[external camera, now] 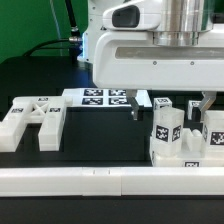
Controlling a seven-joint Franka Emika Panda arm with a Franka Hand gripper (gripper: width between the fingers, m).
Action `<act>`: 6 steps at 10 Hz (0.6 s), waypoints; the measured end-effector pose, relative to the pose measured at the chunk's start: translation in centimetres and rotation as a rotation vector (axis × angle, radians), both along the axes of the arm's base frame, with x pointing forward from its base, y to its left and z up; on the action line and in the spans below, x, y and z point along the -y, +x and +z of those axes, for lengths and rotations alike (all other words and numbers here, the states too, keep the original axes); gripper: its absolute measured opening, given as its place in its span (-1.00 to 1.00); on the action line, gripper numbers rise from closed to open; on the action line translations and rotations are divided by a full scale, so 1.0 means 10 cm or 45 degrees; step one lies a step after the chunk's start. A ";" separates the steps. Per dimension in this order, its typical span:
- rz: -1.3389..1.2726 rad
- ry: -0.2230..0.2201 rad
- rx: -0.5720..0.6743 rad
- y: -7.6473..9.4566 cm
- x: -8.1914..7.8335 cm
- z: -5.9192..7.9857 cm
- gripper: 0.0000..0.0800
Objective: Assemble chair
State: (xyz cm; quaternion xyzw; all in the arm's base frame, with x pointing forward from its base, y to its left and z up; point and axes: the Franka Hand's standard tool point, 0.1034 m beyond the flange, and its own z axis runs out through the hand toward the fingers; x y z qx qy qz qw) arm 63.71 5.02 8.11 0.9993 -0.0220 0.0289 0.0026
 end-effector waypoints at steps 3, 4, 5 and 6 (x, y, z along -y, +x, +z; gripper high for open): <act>0.298 -0.029 -0.002 0.00 0.02 0.00 0.62; 0.356 -0.035 -0.003 0.00 0.02 0.00 0.62; 0.398 -0.039 -0.004 0.00 0.02 0.00 0.62; 0.384 -0.038 -0.004 0.00 0.02 0.00 0.40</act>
Offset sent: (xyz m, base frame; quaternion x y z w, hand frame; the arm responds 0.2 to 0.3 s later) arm -0.0028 0.0036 0.0019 0.0074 0.0103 -0.1340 0.9909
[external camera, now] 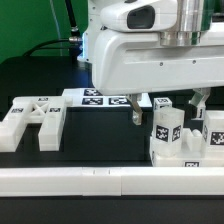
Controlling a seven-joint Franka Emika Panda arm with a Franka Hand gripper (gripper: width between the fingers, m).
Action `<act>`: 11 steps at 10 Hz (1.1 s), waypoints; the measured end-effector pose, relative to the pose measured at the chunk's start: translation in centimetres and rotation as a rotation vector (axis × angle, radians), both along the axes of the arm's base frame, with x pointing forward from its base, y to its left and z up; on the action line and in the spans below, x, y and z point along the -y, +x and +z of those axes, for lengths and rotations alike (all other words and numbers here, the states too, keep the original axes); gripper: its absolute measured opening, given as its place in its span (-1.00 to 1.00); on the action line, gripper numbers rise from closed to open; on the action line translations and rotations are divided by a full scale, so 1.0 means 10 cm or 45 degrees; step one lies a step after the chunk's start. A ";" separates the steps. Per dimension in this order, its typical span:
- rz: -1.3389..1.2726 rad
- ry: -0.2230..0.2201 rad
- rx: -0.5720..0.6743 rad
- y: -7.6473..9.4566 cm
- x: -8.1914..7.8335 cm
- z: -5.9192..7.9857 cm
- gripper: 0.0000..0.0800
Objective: Assemble chair
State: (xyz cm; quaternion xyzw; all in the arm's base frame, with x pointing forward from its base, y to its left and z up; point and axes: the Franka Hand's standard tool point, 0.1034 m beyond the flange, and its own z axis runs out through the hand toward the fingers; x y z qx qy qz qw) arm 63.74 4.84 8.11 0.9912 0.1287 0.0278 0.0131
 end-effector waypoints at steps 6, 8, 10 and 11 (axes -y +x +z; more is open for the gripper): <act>-0.248 0.019 0.004 0.01 -0.01 -0.01 -0.27; -0.520 0.040 0.008 0.01 0.01 -0.01 -0.27; -0.793 0.065 0.008 0.00 0.01 -0.01 -0.27; -0.979 0.076 0.011 0.00 -0.02 -0.02 -0.27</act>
Offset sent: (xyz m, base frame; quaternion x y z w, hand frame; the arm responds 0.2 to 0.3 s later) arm 0.0000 0.0000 0.0000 0.0000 0.0000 0.0000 1.0000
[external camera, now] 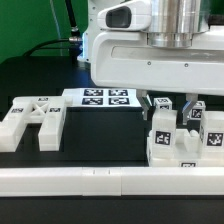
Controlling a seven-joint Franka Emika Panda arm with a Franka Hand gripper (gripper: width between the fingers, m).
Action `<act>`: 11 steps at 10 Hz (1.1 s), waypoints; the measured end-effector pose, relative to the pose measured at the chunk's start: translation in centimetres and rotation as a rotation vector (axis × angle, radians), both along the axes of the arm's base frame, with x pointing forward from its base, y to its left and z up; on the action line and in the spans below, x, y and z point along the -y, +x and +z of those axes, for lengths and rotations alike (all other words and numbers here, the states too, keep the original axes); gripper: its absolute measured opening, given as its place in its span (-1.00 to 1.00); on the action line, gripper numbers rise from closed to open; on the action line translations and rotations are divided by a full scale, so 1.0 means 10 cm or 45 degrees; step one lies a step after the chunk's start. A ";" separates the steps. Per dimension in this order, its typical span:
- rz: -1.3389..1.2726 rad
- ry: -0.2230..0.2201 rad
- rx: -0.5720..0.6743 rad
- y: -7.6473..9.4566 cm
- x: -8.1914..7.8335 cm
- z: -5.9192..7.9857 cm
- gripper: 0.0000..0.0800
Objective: Assemble chair
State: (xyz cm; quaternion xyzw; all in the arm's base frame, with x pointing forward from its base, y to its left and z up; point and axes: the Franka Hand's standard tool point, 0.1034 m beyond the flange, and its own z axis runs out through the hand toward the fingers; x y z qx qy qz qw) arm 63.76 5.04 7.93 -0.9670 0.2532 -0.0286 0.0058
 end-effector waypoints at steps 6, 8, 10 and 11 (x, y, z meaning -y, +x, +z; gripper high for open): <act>-0.295 0.038 -0.003 0.01 -0.02 -0.01 -0.24; -0.209 0.032 -0.007 0.00 -0.04 -0.02 0.53; 0.097 0.011 -0.005 0.00 -0.03 -0.02 0.59; 0.236 0.003 -0.004 0.00 -0.03 -0.02 0.62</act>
Offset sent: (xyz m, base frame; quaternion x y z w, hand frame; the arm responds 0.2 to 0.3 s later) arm 0.0029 -0.0032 0.0000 -0.0071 0.0027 0.1815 0.9834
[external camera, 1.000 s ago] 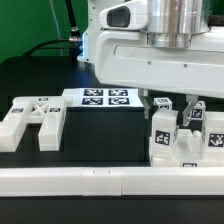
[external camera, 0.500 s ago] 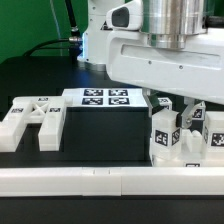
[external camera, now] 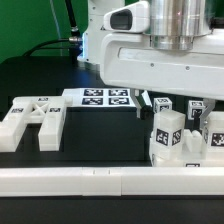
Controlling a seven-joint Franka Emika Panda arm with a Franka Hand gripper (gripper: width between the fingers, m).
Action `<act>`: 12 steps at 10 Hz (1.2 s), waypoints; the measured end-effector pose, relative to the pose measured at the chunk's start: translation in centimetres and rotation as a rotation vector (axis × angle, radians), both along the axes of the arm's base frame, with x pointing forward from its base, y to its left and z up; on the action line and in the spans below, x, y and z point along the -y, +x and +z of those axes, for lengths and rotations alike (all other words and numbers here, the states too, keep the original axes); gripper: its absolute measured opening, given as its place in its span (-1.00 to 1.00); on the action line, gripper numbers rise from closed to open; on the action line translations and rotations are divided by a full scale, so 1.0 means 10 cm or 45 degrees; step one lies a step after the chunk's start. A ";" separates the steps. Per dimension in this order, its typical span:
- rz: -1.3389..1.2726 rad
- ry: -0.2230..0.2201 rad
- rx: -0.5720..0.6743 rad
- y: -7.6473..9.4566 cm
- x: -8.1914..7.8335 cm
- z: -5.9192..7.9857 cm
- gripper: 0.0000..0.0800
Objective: Assemble chair
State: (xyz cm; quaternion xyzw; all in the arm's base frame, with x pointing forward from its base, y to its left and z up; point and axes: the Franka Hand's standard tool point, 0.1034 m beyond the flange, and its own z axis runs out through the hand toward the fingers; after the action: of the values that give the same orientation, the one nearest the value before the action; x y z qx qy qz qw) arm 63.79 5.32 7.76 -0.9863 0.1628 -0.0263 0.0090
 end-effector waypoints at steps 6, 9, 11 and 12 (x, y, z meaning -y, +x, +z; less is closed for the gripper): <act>0.704 -0.061 0.000 0.01 0.08 0.00 0.62; 0.891 -0.103 0.005 0.01 0.08 -0.01 0.62; 0.885 -0.103 0.004 0.01 0.09 -0.01 0.33; 0.885 -0.103 0.004 0.01 0.09 -0.01 -0.04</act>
Offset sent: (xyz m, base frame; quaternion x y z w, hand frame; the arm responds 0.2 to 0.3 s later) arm -0.0021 0.0031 0.0037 -0.0218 0.0055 -0.2354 0.9716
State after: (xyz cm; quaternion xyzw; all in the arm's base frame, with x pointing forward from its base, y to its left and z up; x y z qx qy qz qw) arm 63.91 4.42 7.66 -0.9823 -0.1839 -0.0296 -0.0214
